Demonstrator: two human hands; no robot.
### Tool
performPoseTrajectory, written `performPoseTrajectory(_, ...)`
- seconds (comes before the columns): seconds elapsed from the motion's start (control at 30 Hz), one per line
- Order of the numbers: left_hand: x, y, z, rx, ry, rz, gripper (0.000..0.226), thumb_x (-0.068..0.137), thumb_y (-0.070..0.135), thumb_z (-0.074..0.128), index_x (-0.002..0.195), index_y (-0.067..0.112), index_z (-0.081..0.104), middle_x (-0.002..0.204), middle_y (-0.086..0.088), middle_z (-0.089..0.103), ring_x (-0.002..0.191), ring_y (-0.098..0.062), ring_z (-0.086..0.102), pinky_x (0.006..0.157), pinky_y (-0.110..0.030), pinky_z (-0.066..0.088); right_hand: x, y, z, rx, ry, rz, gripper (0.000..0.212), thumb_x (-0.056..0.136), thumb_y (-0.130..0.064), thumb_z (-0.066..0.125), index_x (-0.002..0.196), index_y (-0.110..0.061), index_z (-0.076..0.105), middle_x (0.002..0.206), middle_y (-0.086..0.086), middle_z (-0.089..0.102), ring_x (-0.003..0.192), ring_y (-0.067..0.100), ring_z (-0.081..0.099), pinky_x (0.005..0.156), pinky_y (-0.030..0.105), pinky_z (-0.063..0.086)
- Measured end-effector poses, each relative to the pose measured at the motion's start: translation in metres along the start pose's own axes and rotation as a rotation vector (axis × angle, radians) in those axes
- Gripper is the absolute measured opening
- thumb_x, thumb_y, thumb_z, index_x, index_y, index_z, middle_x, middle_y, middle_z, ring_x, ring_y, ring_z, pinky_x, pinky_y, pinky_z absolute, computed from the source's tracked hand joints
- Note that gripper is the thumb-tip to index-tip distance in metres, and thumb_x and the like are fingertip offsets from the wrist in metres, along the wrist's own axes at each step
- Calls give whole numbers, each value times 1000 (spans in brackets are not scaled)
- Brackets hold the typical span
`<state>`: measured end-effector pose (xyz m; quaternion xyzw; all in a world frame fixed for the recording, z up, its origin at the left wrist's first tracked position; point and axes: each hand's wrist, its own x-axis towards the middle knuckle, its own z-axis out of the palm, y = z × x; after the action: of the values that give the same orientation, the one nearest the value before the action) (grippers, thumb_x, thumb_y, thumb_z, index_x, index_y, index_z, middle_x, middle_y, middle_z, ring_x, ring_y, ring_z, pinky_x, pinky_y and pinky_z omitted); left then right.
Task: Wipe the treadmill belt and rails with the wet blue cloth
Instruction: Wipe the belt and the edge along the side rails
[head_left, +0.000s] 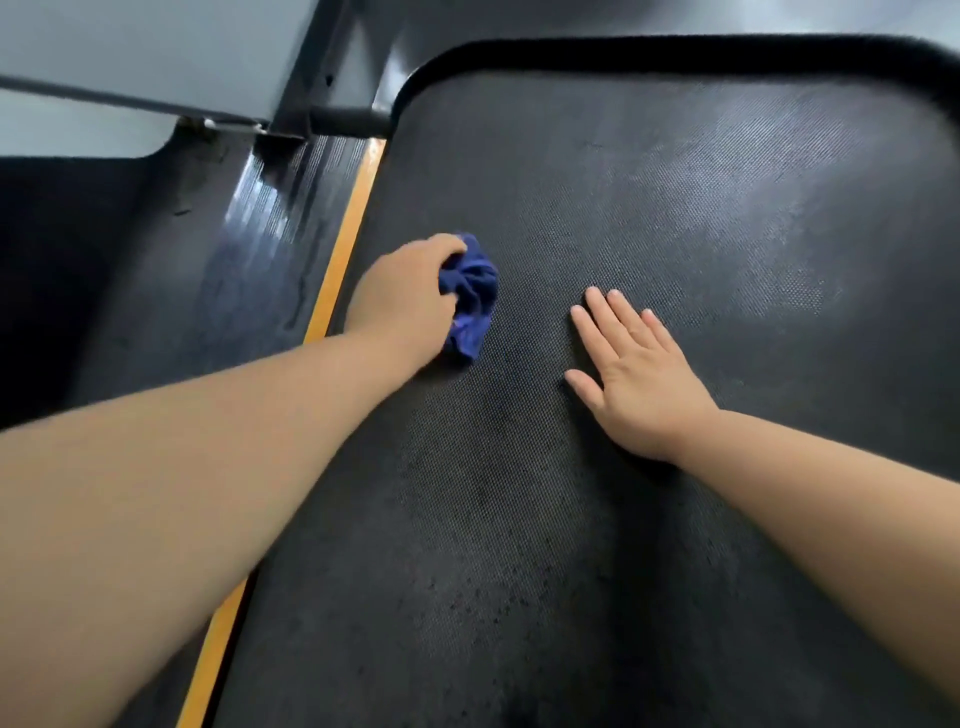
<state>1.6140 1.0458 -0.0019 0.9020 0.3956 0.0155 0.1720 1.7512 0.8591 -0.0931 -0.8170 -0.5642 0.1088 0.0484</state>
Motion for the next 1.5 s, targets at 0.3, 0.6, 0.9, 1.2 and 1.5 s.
performPoseTrajectory(0.3, -28, -5, 54, -146, -40, 1, 32, 91, 29, 59, 121, 21, 53, 134, 0, 51, 132, -29, 40, 100, -41, 40, 1, -2, 0, -38, -33, -8, 77, 88, -59, 5, 152, -16, 9, 160, 5, 1, 147, 22, -3, 115, 36, -8)
performPoseTrajectory(0.6, -26, -15, 65, -144, -10, 143, 31, 91, 8, 55, 122, 14, 58, 149, -1, 39, 144, -29, 19, 107, -44, 34, 0, -5, 1, -40, -23, -7, 75, 90, -56, 9, 151, -13, 15, 160, 7, 6, 147, 24, 2, 115, 37, -5)
performPoseTrajectory(0.9, -88, -7, 85, -230, 96, 213, 29, 86, 14, 56, 114, 15, 60, 128, -6, 59, 133, -28, 39, 107, -37, 32, 1, -4, 0, -59, -50, 1, 77, 86, -55, 3, 152, -17, 7, 160, 5, -1, 147, 22, -4, 114, 36, -8)
performPoseTrajectory(1.2, -97, -1, 60, 289, -87, 411, 44, 67, 18, 81, 108, 26, 68, 122, 5, 64, 128, -30, 48, 101, -69, 26, -9, -6, -17, -28, -64, 69, 69, 95, -54, 26, 152, -21, 6, 160, 6, -7, 146, 23, -11, 115, 47, -6)
performPoseTrajectory(1.5, -80, 43, 92, -146, 45, 139, 38, 87, 14, 62, 125, 17, 61, 129, -3, 58, 125, -28, 47, 108, -31, 28, -81, 36, -8, -80, -76, 180, 76, 88, -69, 17, 152, -28, 12, 160, 3, 5, 147, 23, 0, 116, 50, 1)
